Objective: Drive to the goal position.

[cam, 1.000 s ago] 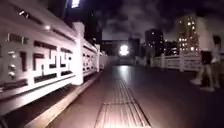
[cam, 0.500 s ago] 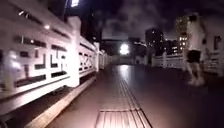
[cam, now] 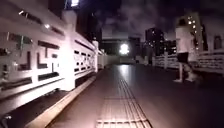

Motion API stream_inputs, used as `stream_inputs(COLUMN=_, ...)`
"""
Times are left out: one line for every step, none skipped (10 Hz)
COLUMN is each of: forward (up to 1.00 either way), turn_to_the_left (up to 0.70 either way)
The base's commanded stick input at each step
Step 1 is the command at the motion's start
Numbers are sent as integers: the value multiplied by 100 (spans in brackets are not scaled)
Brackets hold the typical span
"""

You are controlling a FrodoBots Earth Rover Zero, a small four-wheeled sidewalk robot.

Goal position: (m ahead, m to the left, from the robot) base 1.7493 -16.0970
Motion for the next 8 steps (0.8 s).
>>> stream_inputs(forward=45, turn_to_the_left=0)
stream_inputs(forward=45, turn_to_the_left=0)
stream_inputs(forward=45, turn_to_the_left=0)
stream_inputs(forward=45, turn_to_the_left=0)
stream_inputs(forward=45, turn_to_the_left=0)
stream_inputs(forward=45, turn_to_the_left=0)
stream_inputs(forward=45, turn_to_the_left=0)
stream_inputs(forward=45, turn_to_the_left=0)
